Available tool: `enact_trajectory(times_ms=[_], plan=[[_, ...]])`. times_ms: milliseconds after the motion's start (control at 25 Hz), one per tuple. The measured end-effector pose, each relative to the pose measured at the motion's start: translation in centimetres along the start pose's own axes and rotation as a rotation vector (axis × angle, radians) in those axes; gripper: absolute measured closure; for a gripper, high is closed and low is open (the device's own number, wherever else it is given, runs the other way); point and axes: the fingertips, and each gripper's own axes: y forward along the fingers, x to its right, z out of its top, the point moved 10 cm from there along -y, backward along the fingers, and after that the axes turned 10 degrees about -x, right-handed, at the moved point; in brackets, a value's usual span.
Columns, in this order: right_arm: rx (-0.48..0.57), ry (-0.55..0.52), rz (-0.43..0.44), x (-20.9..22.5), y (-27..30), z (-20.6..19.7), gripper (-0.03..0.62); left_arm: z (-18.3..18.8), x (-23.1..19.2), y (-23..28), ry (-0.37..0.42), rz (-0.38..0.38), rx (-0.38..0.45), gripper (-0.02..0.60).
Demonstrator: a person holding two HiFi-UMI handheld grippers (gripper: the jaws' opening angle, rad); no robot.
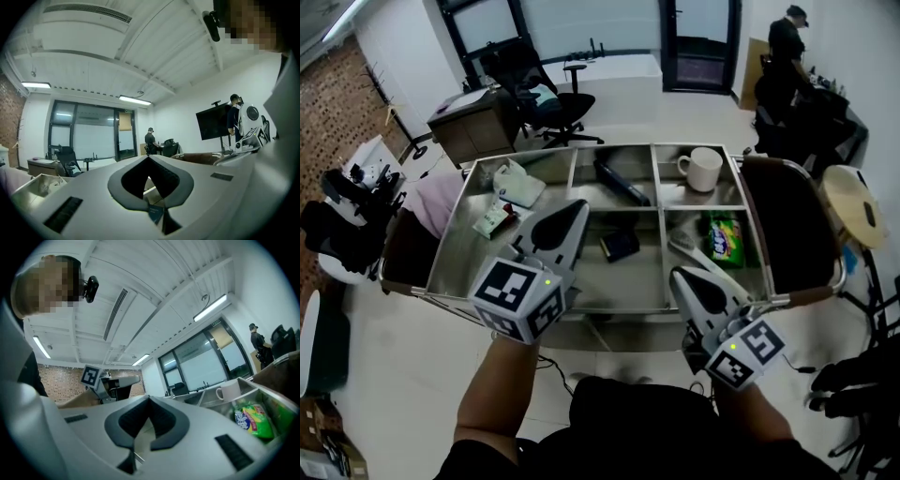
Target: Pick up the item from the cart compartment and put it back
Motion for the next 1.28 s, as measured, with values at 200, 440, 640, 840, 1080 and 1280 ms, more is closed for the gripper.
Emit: enact_trajectory(times_ms=[200, 440, 640, 840, 1080, 1280], plan=[[-0.009, -0.009, 0.014, 0.1, 0.8, 0.1, 0.579, -2.0, 1.2, -2.3, -0.016, 0.020, 0.021, 0.581], [-0.024, -0.044, 0.027, -0.4, 2.0, 0.4, 0.579, -4.9, 2.0, -5.2, -0.109, 0.060, 0.070, 0.581], [-0.037, -0.097, 0.018, -1.0, 2.7, 0.6, 0.579, -7.0, 2.8, -6.8, -0.148, 0.121, 0.098, 0.581], [-0.050, -0.103, 0.002, -1.4, 3.1, 0.5, 0.579, -8.1, 3.9, -8.4, -0.144, 0.157, 0.127, 0.581], [-0.071, -0.091, -0.001, -1.6, 3.2, -0.4, 0.579, -9.5, 4.5, -9.0, -0.156, 0.167, 0.131, 0.581], [-0.072, -0.104, -0.008, -1.8, 2.9, -0.5, 0.579, -9.4, 5.0, -8.7, -0.145, 0.151, 0.130, 0.581]])
